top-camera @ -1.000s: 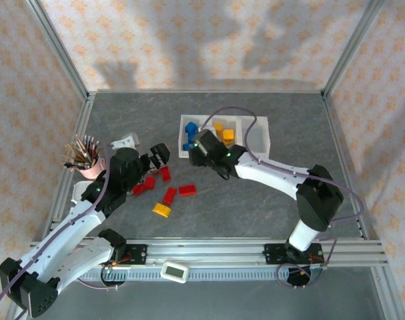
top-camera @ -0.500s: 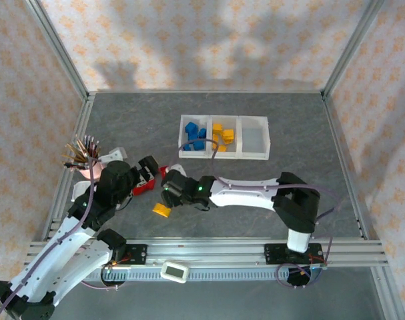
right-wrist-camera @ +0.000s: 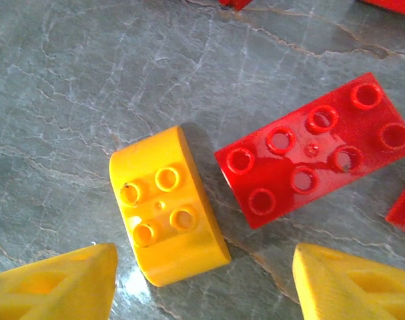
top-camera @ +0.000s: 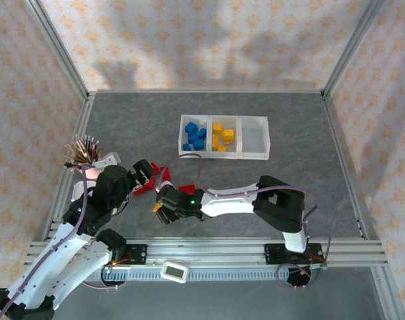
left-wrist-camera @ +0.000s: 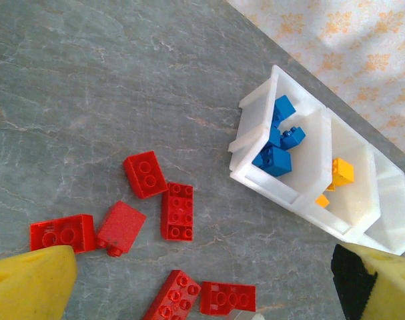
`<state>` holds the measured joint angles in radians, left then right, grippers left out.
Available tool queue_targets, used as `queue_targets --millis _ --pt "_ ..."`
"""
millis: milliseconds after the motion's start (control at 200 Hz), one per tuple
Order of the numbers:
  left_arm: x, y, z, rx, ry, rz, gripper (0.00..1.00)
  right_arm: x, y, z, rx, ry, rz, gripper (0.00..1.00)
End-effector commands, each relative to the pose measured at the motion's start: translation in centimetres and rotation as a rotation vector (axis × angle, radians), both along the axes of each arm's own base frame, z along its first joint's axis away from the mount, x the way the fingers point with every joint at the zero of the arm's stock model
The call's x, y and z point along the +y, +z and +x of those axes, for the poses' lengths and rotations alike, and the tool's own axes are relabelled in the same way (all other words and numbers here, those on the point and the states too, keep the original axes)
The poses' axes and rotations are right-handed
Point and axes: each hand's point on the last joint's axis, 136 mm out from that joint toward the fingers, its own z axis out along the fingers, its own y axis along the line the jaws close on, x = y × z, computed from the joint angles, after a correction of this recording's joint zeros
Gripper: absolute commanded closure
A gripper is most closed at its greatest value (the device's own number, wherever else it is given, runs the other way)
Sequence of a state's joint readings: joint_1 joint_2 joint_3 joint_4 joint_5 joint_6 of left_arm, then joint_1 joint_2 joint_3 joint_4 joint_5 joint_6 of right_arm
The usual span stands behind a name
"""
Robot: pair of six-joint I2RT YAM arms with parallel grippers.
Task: Sort the legos into containers by color
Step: Pick up the lego from the bottom-center of the table.
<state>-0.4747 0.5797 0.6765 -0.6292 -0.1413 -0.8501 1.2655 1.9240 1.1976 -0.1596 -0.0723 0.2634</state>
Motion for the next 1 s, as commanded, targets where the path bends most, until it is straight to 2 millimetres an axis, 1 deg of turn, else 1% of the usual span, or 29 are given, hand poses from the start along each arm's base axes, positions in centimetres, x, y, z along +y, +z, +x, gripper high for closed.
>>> queue_targets --millis 0,365,465,611,711,851,991 --pt "1.2 -0.8 -0.5 0.02 0.055 0.015 0.01 0.7 -0.9 0.1 -0.038 0.038 -0.018 0.34" --pt "1.4 -0.8 -0.6 0.013 0.066 0.014 0.01 1.6 -2.5 0.5 -0.093 0.076 -0.07 0.46" --pt "1.3 -0.8 -0.6 0.014 0.063 0.012 0.01 1.8 -2.7 0.4 -0.096 0.084 -0.077 0.49" --pt "1.4 -0.9 -0.5 0.018 0.063 0.02 0.01 1.8 -2.3 -0.1 -0.101 0.105 -0.077 0.55" --pt "1.3 -0.8 -0.4 0.013 0.062 0.016 0.01 1.4 -2.1 -0.3 -0.107 0.104 -0.082 0.6" --pt "1.1 -0.8 -0.2 0.013 0.056 0.015 0.01 0.9 -1.2 -0.4 -0.118 0.102 -0.06 0.66" --pt "0.9 -0.6 -0.1 0.012 0.048 0.013 0.01 0.2 -0.1 0.0 -0.146 0.079 -0.046 0.69"
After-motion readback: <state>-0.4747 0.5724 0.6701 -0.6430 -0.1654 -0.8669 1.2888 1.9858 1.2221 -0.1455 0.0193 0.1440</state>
